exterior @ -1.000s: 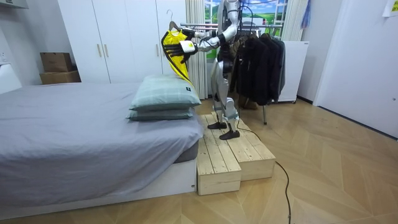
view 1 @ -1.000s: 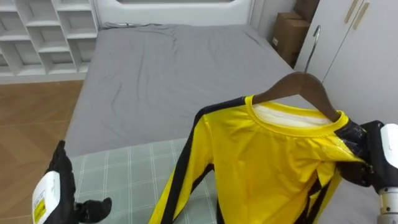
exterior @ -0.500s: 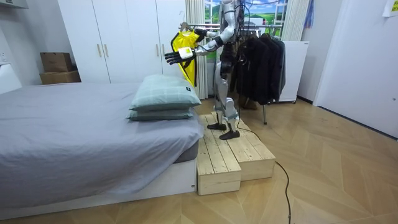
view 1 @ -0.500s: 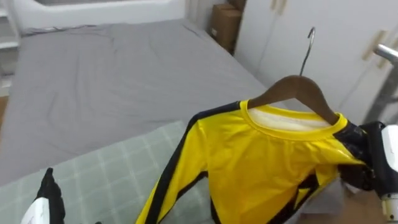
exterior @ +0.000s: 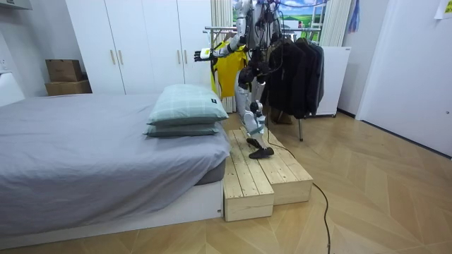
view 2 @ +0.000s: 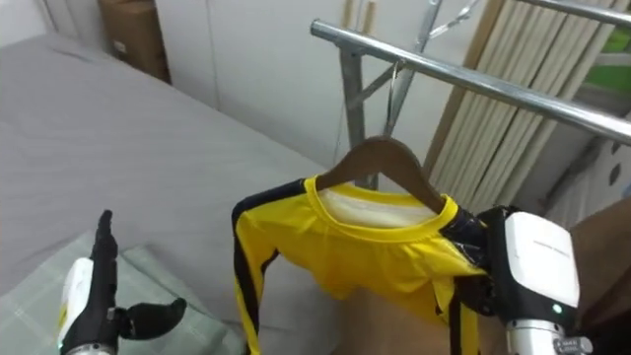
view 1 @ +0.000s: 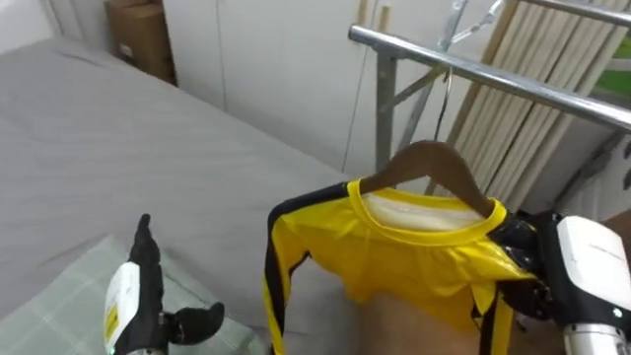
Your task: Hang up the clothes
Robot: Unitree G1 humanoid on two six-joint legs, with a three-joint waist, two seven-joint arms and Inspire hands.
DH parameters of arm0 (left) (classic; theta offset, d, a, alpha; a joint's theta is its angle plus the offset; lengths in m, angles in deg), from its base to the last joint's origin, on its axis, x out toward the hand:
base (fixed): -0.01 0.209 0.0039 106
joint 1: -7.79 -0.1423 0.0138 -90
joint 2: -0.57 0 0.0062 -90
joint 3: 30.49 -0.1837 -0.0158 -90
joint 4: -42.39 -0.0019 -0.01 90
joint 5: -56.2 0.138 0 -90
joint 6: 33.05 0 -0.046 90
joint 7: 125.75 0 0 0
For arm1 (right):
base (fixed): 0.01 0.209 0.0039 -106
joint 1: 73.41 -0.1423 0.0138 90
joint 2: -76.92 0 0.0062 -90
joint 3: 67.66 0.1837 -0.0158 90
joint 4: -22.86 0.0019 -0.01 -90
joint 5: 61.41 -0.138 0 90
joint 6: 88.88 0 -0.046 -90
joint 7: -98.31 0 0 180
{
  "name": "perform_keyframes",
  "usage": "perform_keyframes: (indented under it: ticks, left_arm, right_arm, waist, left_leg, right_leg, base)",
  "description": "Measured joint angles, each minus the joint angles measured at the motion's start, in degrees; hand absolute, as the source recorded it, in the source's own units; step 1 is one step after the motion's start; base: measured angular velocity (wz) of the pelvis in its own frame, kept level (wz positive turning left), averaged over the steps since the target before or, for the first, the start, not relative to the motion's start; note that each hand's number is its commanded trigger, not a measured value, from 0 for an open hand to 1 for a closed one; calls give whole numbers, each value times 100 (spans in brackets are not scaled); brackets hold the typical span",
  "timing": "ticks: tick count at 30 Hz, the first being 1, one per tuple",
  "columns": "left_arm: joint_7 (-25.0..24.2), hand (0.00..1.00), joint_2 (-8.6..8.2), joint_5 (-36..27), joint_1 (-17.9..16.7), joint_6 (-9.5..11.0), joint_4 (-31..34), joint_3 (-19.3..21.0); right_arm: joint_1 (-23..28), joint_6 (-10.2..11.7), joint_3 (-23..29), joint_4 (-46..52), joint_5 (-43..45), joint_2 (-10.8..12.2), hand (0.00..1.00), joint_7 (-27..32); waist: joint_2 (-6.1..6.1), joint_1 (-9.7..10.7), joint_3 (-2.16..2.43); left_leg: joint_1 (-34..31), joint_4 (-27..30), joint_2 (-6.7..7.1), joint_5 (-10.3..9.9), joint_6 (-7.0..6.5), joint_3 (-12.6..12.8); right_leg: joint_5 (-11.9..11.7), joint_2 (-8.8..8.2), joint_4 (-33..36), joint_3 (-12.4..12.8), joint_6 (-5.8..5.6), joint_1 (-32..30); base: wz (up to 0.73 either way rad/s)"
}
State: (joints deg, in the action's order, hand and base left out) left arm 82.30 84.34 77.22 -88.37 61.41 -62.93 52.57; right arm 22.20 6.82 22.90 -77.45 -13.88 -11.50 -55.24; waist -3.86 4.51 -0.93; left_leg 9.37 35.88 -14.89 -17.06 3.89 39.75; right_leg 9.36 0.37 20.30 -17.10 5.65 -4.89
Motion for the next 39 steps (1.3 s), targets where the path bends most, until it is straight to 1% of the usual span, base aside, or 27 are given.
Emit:
perform_keyframes:
  ticks: [1, 2, 3, 4, 5, 6, 7, 8, 9, 10, 11, 12, 13, 15, 16, 17, 19, 20, 21, 24, 30, 32, 34, 35, 36, 38, 39]
  left_arm:
    - [-4, 0, -19, -1, 0, 16, -31, -9]
    - [-19, 0, -45, -13, 1, 41, -80, -35]
    - [-38, 0, -41, -21, 17, 72, -98, -78]
    - [-45, 0, -41, -23, 21, 80, -110, -138]
    - [-50, 0, -46, -21, 19, 80, -105, -159]
    - [-38, 0, -57, -16, 19, 79, -92, -192]
    - [13, 0, -65, -20, 18, 78, -20, -257]
    - [17, 0, -73, -17, 17, 80, 29, -283]
    - [25, 0, -89, -26, 14, 80, 73, -324]
    - [38, 0, -86, -76, 25, 83, 85, -353]
    - [61, 0, -79, -259, 67, 84, 110, -403]
    - [79, 0, -79, -350, 73, 85, 118, -440]
    - [101, 0, -77, -357, 73, 85, 118, -458]
    - [169, 0, -90, -356, 75, 97, 122, -474]
    - [181, 0, -94, -356, 75, 104, 123, -474]
    - [184, 0, -92, -355, 76, 112, 125, -474]
    - [185, 0, -90, -356, 80, 141, 124, -474]
    - [187, 0, -89, -357, 89, 147, 124, -474]
    - [208, 0, -89, -362, 92, 151, 122, -477]
    - [280, 0, -90, -362, 90, 154, 122, -478]
    - [282, 0, -87, -355, 93, 178, 122, -480]
    - [279, 0, -69, -370, 93, 180, 120, -481]
    - [275, 0, -42, -462, 101, 188, 118, -440]
    - [276, 0, -27, -463, 112, 192, 109, -433]
    - [276, 0, 12, -461, 133, 201, 95, -424]
    - [277, 0, 48, -473, 151, 203, 95, -423]
    - [273, 0, 43, -539, 175, 208, 95, -435]
  right_arm:
    - [-16, 2, -21, 0, 31, 0, 100, -4]
    - [-72, 6, -52, 0, 70, 1, 100, -13]
    - [-119, 5, -59, -1, 78, 2, 100, -30]
    - [-154, 5, -73, 1, 69, -2, 100, -42]
    - [-179, 5, -90, 7, 66, -5, 100, -42]
    - [-213, 10, -144, 46, 68, -4, 100, -42]
    - [-220, 63, -168, 136, 67, -9, 100, -42]
    - [-221, 87, -169, 176, 67, -9, 100, -41]
    - [-220, 137, -171, 245, 96, -7, 100, -41]
    - [-221, 141, -170, 312, 121, -9, 100, -36]
    - [-221, 142, -174, 469, 157, -23, 100, -1]
    - [-223, 142, -196, 572, 165, -46, 100, 39]
    - [-224, 141, -207, 607, 185, -54, 100, 57]
    - [-226, 153, -244, 660, 230, -65, 100, 103]
    - [-226, 154, -243, 660, 233, -66, 100, 104]
    - [-226, 150, -240, 660, 233, -67, 100, 104]
    - [-226, 71, -240, 661, 231, -66, 100, 103]
    - [-226, 52, -238, 660, 232, -67, 100, 103]
    - [-218, 33, -238, 660, 243, -66, 100, 103]
    - [-217, 34, -193, 730, 248, -111, 100, 104]
    - [-226, 64, -106, 1003, 229, -118, 100, 154]
    - [-225, 54, -113, 1001, 229, -95, 100, 154]
    - [-224, 53, -115, 1001, 229, -27, 100, 154]
    - [-224, 53, -117, 1000, 227, -1, 100, 154]
    - [-224, 53, -134, 994, 197, 47, 100, 154]
    - [-224, 50, -202, 978, 167, 90, 100, 154]
    - [-224, 50, -240, 964, 161, 90, 100, 152]
  waist:
    - [-4, -16, 0]
    - [-13, -19, -3]
    - [-35, -10, -17]
    - [-58, -22, -27]
    - [-55, -60, -25]
    - [-41, -145, -19]
    - [15, -162, -14]
    - [25, -177, -13]
    - [53, -162, 73]
    - [71, -123, 97]
    - [104, -59, 88]
    - [126, -77, 98]
    - [134, -95, 102]
    - [147, -100, 101]
    - [150, -96, 99]
    - [159, -78, 100]
    - [164, -5, 99]
    - [163, 0, 98]
    - [160, 23, 98]
    - [155, 31, 95]
    - [164, 54, 96]
    - [168, 63, 92]
    - [169, 38, 75]
    - [168, 24, 57]
    - [161, -17, 24]
    - [171, -20, 10]
    - [180, -13, 7]
  left_leg:
    - [-78, 199, -45, 84, -20, -151]
    - [-230, 331, 10, 59, -46, -566]
    - [-421, 207, 56, -76, -52, -861]
    - [-618, 51, 70, -87, -46, -1069]
    - [-722, -90, 82, -86, -45, -1238]
    - [-882, -490, 171, -64, -21, -1670]
    - [-1017, -958, 226, 68, 78, -2119]
    - [-1050, -1016, 288, 78, 170, -2375]
    - [-964, -1091, 430, 85, 202, -2591]
    - [-946, -1171, 479, 85, 201, -2593]
    - [-865, -1341, 567, 88, 196, -2561]
    - [-752, -1520, 654, 90, 191, -2569]
    - [-697, -1605, 687, 93, 186, -2589]
    - [-451, -1953, 819, 115, 149, -2759]
    - [-407, -2015, 841, 119, 142, -2782]
    - [-340, -2116, 881, 122, 135, -2782]
    - [-256, -2320, 945, 130, 93, -2763]
    - [-238, -2368, 963, 129, 61, -2762]
    - [-204, -2456, 980, 135, -25, -2730]
    - [-187, -2507, 984, 127, -45, -2635]
    - [-171, -2529, 993, 122, -54, -2564]
    - [-129, -2521, 1008, 122, -54, -2527]
    - [-44, -2522, 1034, 123, -55, -2385]
    - [-19, -2523, 1043, 123, -55, -2359]
    - [-9, -2530, 1056, 121, -59, -2245]
    - [-58, -2587, 1073, 114, -71, -2210]
    - [-75, -2639, 1075, 114, -71, -2176]
  right_leg:
    - [8, 15, 5, 99, 12, 30]
    - [21, 22, 7, 303, 30, 62]
    - [22, 24, 6, 456, 31, 60]
    - [21, 40, -12, 675, 30, 36]
    - [17, 69, 10, 818, 21, -1]
    - [15, 133, 95, 1119, 7, -92]
    - [46, 212, 212, 1335, -37, -189]
    - [84, 245, 315, 1484, -76, -279]
    - [108, 297, 393, 1732, -192, -461]
    - [84, 334, 373, 1801, -244, -509]
    - [3, 373, 312, 2012, -306, -567]
    - [-80, 424, 283, 2239, -322, -616]
    - [-116, 462, 266, 2360, -344, -616]
    - [-258, 631, 167, 2829, -386, -621]
    - [-286, 661, 154, 2915, -398, -623]
    - [-322, 721, 128, 3085, -436, -634]
    - [-428, 752, 26, 3252, -488, -646]
    - [-456, 761, 6, 3282, -490, -655]
    - [-530, 769, -48, 3315, -472, -655]
    - [-602, 783, -100, 3388, -464, -658]
    - [-634, 842, -173, 3574, -481, -686]
    - [-632, 834, -196, 3598, -485, -654]
    - [-630, 836, -237, 3655, -503, -634]
    - [-633, 835, -250, 3654, -508, -634]
    - [-642, 833, -254, 3657, -524, -652]
    - [-669, 836, -285, 3693, -562, -701]
    - [-725, 836, -365, 3706, -578, -712]
  base:
    - [-78]
    - [-73]
    - [-90]
    - [-81]
    - [-111]
    - [-126]
    - [-131]
    - [-124]
    - [-91]
    - [-93]
    - [-91]
    - [-98]
    - [-115]
    - [-99]
    - [-79]
    - [-63]
    - [-55]
    - [-36]
    - [-23]
    - [-15]
    - [-13]
    - [-19]
    - [-31]
    - [-36]
    - [-27]
    - [-18]
    - [-8]
